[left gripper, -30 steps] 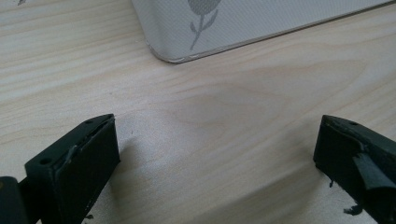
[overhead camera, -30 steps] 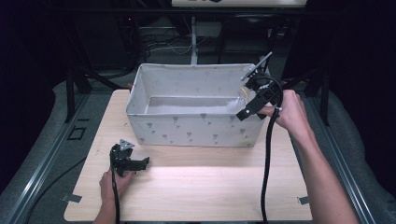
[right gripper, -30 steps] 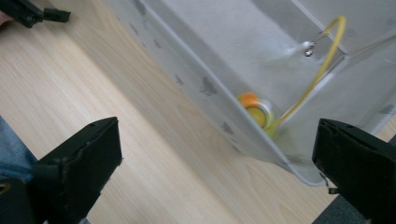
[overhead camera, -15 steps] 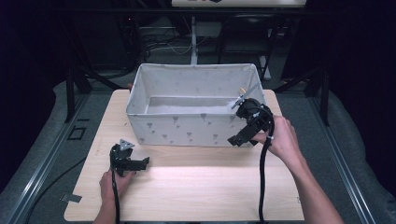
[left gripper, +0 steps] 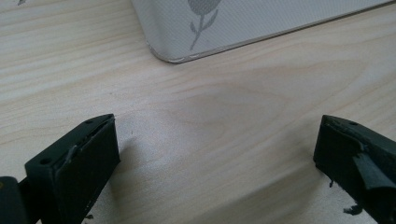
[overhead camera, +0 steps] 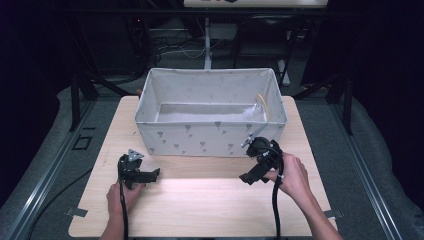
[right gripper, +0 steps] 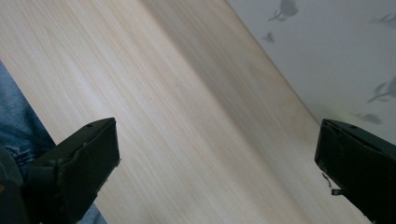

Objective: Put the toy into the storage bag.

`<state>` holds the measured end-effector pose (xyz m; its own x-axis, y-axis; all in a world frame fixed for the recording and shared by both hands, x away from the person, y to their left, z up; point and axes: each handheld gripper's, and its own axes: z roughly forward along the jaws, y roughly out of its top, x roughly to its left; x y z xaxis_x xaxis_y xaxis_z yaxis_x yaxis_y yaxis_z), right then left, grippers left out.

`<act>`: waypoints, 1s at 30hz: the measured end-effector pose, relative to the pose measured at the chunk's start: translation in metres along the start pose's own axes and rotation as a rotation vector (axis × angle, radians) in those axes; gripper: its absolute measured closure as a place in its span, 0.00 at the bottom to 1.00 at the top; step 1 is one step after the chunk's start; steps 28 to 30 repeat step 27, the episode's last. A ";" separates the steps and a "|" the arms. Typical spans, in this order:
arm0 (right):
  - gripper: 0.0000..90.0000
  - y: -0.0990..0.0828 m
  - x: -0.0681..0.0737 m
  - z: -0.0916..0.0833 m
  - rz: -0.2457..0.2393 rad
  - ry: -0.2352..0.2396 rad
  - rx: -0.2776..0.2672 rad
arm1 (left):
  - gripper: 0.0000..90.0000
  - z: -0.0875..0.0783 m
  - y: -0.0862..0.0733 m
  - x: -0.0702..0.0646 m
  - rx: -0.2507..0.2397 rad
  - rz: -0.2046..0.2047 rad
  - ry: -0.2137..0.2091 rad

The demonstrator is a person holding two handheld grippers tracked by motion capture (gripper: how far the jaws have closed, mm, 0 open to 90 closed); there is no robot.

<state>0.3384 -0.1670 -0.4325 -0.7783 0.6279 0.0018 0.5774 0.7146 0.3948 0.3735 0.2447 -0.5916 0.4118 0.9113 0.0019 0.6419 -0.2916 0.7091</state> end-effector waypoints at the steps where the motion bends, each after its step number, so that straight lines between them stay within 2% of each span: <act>1: 0.00 -0.003 0.001 0.005 0.002 0.007 -0.001 | 0.00 0.000 0.000 0.000 0.001 -0.001 0.000; 6: 0.00 -0.019 0.004 0.027 0.027 0.026 0.008 | 0.00 0.000 0.000 0.000 0.001 -0.001 -0.001; 11: 0.00 -0.035 0.007 0.047 0.044 0.035 0.038 | 0.00 0.000 0.000 0.000 -0.001 0.001 0.000; 17: 0.02 -0.053 0.009 0.069 0.061 0.009 0.051 | 0.00 0.000 0.000 0.000 -0.001 -0.001 0.000; 22: 0.03 -0.067 0.010 0.080 0.084 0.004 -0.002 | 0.00 0.000 0.000 0.000 -0.003 -0.001 0.000; 25: 0.03 -0.071 0.012 0.086 0.059 -0.014 0.038 | 0.00 0.000 0.000 0.000 -0.002 -0.003 0.000; 27: 0.03 -0.073 0.012 0.086 0.076 0.000 0.016 | 0.00 0.000 0.000 0.000 -0.002 -0.003 -0.001; 30: 0.03 -0.073 0.012 0.086 0.076 0.000 0.016 | 0.00 0.000 0.000 0.000 -0.002 -0.003 -0.001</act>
